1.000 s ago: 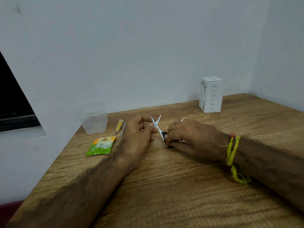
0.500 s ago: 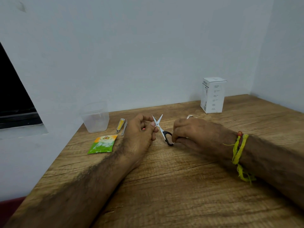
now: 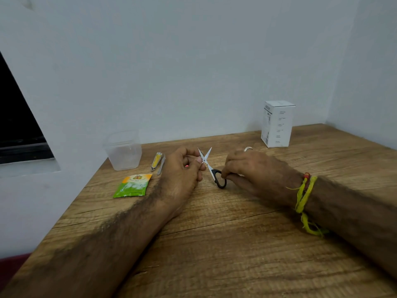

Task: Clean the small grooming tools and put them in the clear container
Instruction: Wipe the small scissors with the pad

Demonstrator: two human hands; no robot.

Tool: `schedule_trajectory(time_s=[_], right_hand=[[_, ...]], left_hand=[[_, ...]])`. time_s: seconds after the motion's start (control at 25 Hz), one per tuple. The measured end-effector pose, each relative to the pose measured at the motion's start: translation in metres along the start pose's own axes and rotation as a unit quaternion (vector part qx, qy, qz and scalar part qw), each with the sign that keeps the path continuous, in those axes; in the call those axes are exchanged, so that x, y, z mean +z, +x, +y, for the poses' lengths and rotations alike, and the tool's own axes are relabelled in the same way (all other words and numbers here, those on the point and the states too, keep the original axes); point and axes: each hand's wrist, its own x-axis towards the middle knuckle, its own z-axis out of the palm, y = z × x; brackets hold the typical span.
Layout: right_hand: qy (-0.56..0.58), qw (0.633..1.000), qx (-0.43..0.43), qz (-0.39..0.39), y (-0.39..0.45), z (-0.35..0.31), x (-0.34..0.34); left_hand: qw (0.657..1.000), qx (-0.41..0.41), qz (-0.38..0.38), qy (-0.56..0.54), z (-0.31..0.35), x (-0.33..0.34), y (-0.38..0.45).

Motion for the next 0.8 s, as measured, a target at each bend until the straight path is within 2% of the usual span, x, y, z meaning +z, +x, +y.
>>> schedule_trajectory(time_s=[0.36, 0.64, 0.8], right_hand=[[0.013, 0.996, 0.012, 0.09, 0.002, 0.005, 0.012], [0.028, 0.992, 0.017, 0.121, 0.011, 0.0, 0.013], [0.028, 0.992, -0.015, 0.124, 0.01, -0.003, 0.014]], left_hand=[[1.0, -0.001, -0.001, -0.004, 0.0, 0.002, 0.0], [0.999, 0.027, -0.005, 0.019, 0.0, 0.004, -0.002], [0.999, 0.033, -0.001, 0.013, -0.002, 0.003, -0.001]])
